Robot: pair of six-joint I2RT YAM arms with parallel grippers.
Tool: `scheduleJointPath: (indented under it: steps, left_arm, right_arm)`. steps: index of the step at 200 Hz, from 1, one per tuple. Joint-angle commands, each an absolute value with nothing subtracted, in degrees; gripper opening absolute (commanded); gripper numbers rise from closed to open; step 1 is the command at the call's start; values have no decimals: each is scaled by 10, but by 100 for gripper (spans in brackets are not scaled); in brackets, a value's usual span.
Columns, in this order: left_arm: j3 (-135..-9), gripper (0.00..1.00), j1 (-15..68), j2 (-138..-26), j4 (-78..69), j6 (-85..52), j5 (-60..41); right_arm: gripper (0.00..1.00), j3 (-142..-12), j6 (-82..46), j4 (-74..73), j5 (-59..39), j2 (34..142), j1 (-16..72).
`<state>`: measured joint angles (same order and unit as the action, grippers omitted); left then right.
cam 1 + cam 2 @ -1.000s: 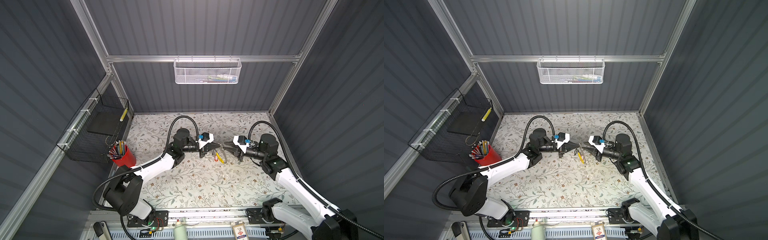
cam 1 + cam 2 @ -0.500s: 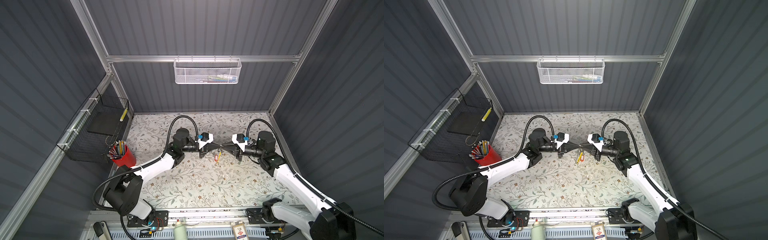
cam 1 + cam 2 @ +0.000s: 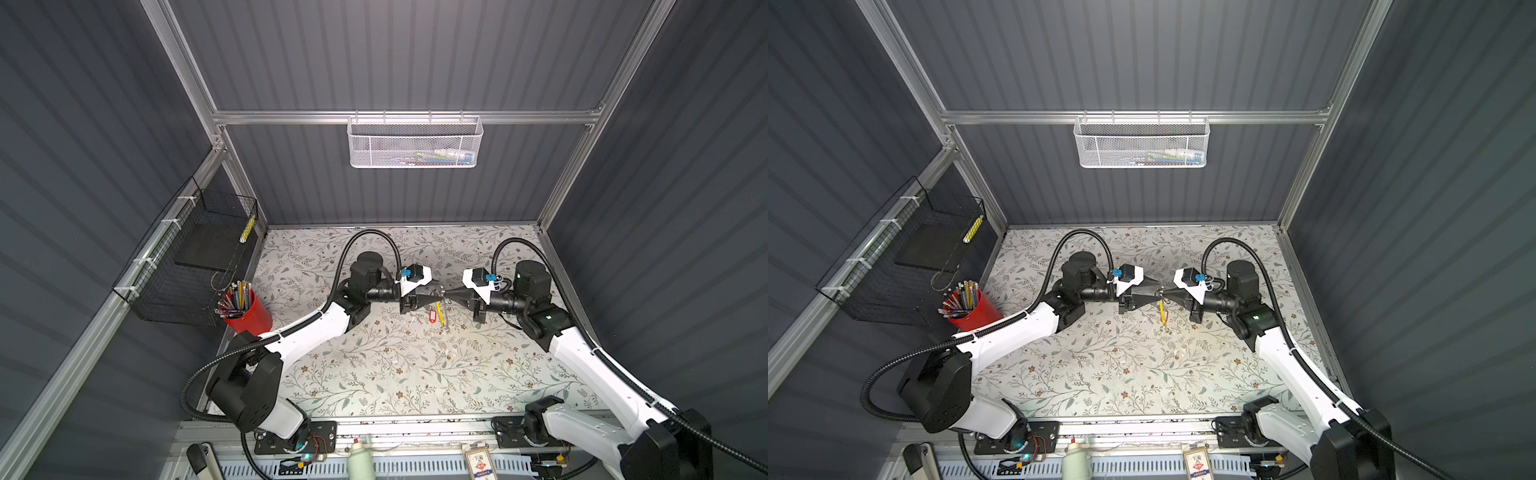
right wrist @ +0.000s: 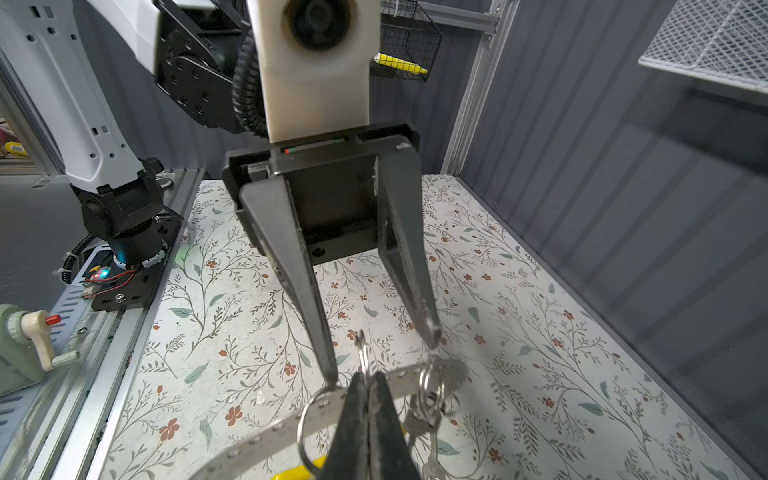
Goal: Put the keys on the keyring
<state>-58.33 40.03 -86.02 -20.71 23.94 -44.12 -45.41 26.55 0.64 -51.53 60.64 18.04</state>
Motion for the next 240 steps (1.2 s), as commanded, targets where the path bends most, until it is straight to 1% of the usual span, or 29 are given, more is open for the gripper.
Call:
scheduleJointPath:
  steps: [1,20,82,102,129,148,171,205,227,240]
  left_arm:
    - [-624,43,419,-832,-66,382,-327]
    - [-646,39,431,-827,-7,440,-293]
    - [-682,35,450,-843,12,446,-258]
    - [-694,32,454,-852,13,439,-256]
    - [-704,24,460,-863,13,435,-256]
    - [-709,21,462,-870,16,432,-260]
    - [-713,21,463,-872,28,430,-269]
    - [-712,29,462,-863,38,410,-261]
    - [-705,29,462,-851,29,399,-238]
    - [-703,29,462,-849,30,396,-250]
  right_arm:
    - [0,-496,323,117,-455,598,180]
    - [0,-523,342,170,-434,610,182]
    - [0,-558,355,210,-409,631,193]
    - [0,-562,358,215,-404,633,197]
    - [0,-563,358,216,-401,631,203]
    - [0,-563,356,212,-398,628,206]
    - [0,-565,356,209,-394,626,206]
    - [0,-555,355,204,-365,620,206]
    - [0,-545,352,199,-346,615,207]
    - [0,-540,349,189,-338,612,206]
